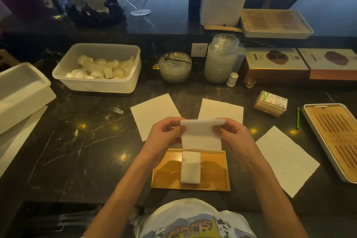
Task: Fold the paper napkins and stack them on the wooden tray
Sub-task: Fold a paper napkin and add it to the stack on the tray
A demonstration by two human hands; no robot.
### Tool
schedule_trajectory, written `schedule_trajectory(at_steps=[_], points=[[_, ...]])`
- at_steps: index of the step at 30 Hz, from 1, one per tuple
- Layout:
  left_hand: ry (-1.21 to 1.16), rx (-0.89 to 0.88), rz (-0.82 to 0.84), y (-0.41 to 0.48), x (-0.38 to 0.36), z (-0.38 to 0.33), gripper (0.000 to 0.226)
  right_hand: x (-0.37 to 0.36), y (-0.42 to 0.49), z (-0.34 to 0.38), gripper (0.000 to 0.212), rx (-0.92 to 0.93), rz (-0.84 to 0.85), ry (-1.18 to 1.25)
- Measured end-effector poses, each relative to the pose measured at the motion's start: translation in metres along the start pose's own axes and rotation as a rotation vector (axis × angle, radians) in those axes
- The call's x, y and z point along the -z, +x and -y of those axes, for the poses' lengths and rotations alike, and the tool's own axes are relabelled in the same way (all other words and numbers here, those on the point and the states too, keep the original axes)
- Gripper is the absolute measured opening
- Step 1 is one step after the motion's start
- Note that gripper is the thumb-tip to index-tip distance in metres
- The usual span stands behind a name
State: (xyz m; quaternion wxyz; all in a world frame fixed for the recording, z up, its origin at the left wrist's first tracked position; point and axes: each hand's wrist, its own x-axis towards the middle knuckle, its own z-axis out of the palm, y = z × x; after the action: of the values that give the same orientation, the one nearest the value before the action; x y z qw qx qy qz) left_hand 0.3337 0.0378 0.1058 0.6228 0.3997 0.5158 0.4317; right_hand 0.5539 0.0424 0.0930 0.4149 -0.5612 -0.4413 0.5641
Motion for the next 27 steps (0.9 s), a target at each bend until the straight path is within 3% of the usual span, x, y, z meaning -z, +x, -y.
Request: schedule_trajectory(at_steps=[2, 8, 15, 19, 21, 27], points=[[-0.054, 0.023, 0.032, -0.001, 0.000, -0.001, 0.013, -0.002, 0.001, 0.000, 0.022, 0.000, -0.001, 0.015], [-0.349, 0.242, 0.182, -0.003, 0.003, 0.002, 0.034, -0.004, 0.000, -0.003, 0.033, 0.060, -0.027, 0.027], [-0.090, 0.221, 0.190, -0.004, -0.001, 0.012, 0.042, -0.003, 0.000, -0.007, 0.037, 0.072, 0.031, -0.042], [-0.013, 0.151, 0.097, -0.004, -0.008, 0.019, 0.045, -0.005, 0.001, -0.010, 0.020, -0.015, 0.048, 0.093], [0.038, 0.118, 0.035, -0.004, -0.011, 0.023, 0.045, -0.008, -0.001, -0.013, 0.023, -0.051, 0.052, 0.110], [0.053, 0.082, -0.061, -0.006, -0.011, 0.028, 0.010, -0.008, -0.003, -0.022, 0.034, 0.021, -0.037, 0.033]])
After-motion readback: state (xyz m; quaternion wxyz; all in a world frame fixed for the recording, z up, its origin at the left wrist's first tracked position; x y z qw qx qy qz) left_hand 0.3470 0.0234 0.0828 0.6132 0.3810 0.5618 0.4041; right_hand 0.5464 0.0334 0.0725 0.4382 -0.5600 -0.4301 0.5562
